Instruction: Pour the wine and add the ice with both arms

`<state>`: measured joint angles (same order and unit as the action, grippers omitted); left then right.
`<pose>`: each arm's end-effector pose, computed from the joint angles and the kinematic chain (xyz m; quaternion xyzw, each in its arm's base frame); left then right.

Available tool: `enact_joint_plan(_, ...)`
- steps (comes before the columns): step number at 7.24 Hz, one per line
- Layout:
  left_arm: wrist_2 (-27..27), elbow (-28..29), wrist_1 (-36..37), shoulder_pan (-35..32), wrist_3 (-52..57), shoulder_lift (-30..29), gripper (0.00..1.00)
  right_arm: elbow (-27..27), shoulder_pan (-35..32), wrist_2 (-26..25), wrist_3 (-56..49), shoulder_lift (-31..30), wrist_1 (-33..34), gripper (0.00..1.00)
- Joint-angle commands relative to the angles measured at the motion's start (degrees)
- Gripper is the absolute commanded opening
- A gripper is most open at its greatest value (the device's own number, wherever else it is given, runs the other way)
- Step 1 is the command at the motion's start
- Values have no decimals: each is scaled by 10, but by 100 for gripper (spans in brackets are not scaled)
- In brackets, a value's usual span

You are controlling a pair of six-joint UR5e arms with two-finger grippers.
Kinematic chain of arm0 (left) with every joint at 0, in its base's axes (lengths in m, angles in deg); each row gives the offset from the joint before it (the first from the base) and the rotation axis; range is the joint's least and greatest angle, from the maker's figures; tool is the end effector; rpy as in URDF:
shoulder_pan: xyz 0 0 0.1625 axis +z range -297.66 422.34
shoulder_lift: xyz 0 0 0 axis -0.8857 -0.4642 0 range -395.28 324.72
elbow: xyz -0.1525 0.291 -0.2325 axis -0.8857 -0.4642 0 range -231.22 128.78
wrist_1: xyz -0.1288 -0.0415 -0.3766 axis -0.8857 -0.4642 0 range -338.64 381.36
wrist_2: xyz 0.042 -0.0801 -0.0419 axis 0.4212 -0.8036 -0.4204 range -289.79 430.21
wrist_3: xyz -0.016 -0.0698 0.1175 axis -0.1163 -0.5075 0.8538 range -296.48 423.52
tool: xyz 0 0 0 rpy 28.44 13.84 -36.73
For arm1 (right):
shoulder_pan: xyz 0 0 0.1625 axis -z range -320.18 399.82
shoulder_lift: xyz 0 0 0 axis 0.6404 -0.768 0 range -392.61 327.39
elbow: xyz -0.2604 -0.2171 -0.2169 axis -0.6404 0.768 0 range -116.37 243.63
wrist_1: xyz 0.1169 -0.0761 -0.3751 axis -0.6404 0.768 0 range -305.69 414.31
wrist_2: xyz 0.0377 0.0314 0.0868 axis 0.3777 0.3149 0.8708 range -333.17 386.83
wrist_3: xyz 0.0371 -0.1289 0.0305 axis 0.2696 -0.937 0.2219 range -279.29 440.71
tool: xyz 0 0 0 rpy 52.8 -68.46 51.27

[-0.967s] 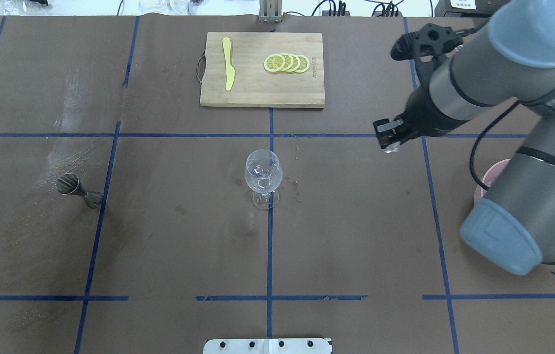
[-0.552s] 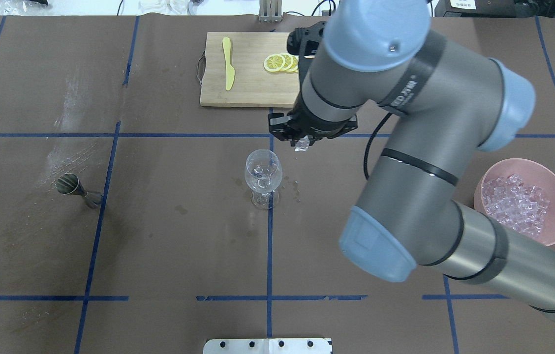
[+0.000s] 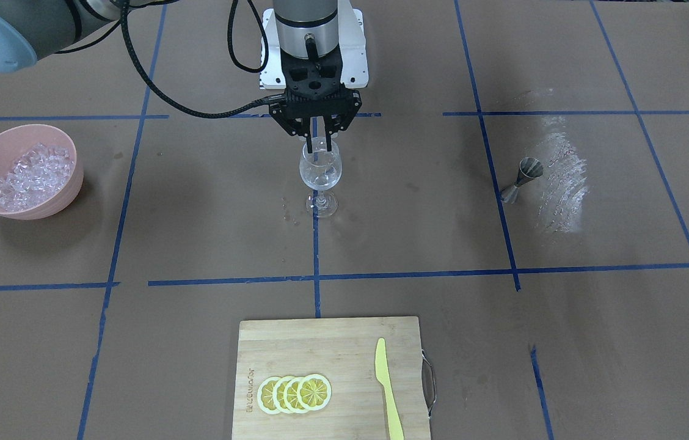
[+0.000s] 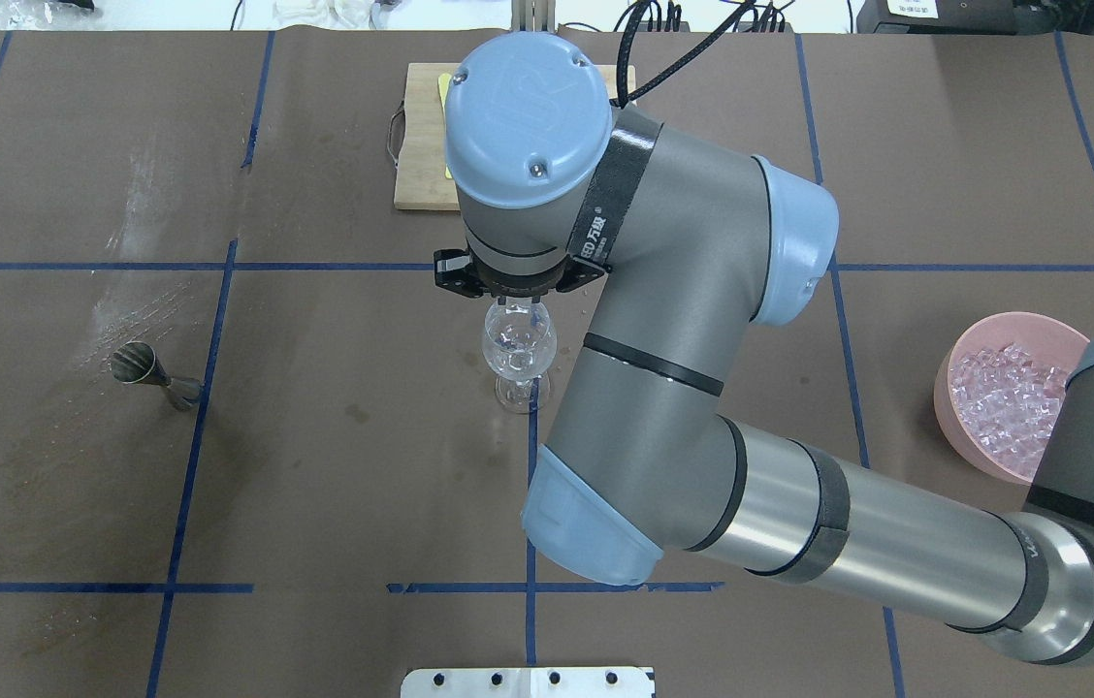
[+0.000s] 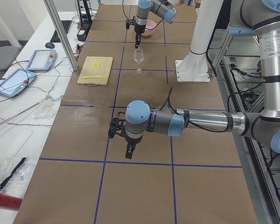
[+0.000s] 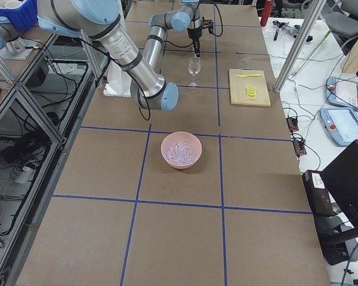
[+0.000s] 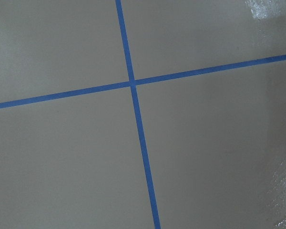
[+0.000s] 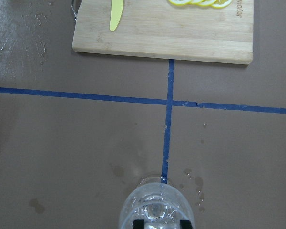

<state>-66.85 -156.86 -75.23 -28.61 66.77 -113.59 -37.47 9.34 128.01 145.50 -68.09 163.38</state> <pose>-0.0394 -0.4093 0.6046 0.0987 0.3942 0.0551 0.9121 -0.5061 -0.4216 0.0729 0.1045 -0.3895 0.0036 0.9151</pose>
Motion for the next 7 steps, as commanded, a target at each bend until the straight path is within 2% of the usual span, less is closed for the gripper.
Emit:
enact_joint_plan(1, -1, 1, 0, 0, 0, 0, 100, 4, 6, -7, 0, -4, 1, 0)
enact_joint_plan(2, -1, 1, 0, 0, 0, 0, 100, 6, 6, -6, 0, -5, 1, 0)
enact_joint_plan(3, -1, 2, 0, 1, 0, 0, 100, 6, 6, -4, -1, -3, 1, 22)
enact_joint_plan(4, -1, 3, 0, 1, 1, 0, 100, 5, 8, -6, 0, -3, 1, 93)
enact_joint_plan(5, -1, 2, 0, 1, 1, 0, 100, 6, 9, -3, 0, -3, 0, 99)
enact_joint_plan(7, -1, 1, 0, 0, 1, 0, 100, 2, 8, -2, 0, -2, 1, 99)
